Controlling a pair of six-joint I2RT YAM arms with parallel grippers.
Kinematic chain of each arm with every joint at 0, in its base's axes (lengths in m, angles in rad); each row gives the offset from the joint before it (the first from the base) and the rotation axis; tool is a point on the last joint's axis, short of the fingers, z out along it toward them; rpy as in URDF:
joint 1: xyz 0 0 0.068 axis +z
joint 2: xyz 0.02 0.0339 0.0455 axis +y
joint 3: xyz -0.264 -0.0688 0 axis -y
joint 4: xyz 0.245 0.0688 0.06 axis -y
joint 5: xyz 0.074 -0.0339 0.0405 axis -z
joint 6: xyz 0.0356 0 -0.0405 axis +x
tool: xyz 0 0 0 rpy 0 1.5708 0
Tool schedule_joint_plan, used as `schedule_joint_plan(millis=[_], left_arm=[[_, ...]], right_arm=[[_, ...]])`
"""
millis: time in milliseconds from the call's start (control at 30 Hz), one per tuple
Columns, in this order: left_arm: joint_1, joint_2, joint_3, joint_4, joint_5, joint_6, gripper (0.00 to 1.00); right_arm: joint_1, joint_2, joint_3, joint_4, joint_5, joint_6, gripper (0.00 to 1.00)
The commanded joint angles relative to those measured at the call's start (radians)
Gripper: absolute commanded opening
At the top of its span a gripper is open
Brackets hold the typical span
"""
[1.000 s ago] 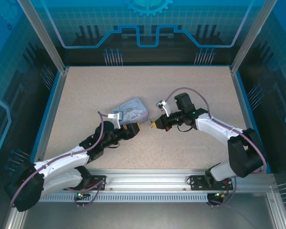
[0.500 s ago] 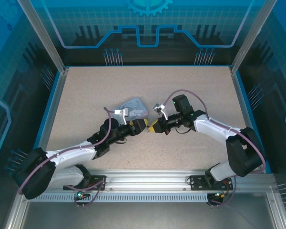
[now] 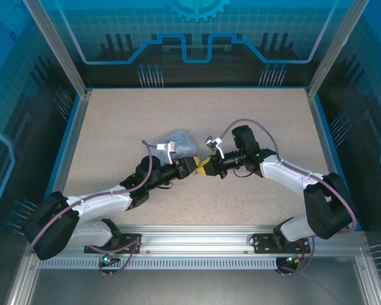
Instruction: Unlock the padlock with the key
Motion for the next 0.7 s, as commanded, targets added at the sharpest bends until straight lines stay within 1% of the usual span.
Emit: schedule_joint_plan(millis=[0, 100, 200, 333, 400, 500, 567, 667], left_arm=[[-0.008, 0.005, 0.033, 0.036, 0.02, 0.001, 0.26], [-0.011, 0.005, 0.035, 0.039, 0.02, 0.003, 0.12], [-0.014, 0.001, 0.036, 0.04, 0.02, 0.004, 0.0], [-0.014, -0.011, 0.036, 0.03, 0.015, 0.014, 0.0], [-0.016, -0.02, 0.037, 0.02, 0.014, 0.022, 0.0], [-0.018, -0.04, 0.051, -0.033, 0.007, 0.05, 0.0], [-0.032, -0.059, 0.073, -0.107, -0.02, 0.092, 0.0], [-0.062, -0.084, 0.13, -0.26, -0.078, 0.17, 0.0]], right_arm=[[-0.017, -0.024, -0.016, 0.065, -0.028, 0.049, 0.05], [-0.023, -0.025, -0.019, 0.083, -0.027, 0.069, 0.05], [-0.026, -0.019, -0.02, 0.087, -0.03, 0.077, 0.06], [-0.042, -0.022, -0.031, 0.089, -0.047, 0.084, 0.1], [-0.067, -0.037, -0.051, 0.116, -0.07, 0.103, 0.14], [-0.104, -0.077, -0.074, 0.135, -0.104, 0.12, 0.3], [-0.122, -0.104, -0.077, 0.112, -0.106, 0.115, 0.37], [-0.123, -0.13, -0.066, 0.048, -0.085, 0.08, 0.46]])
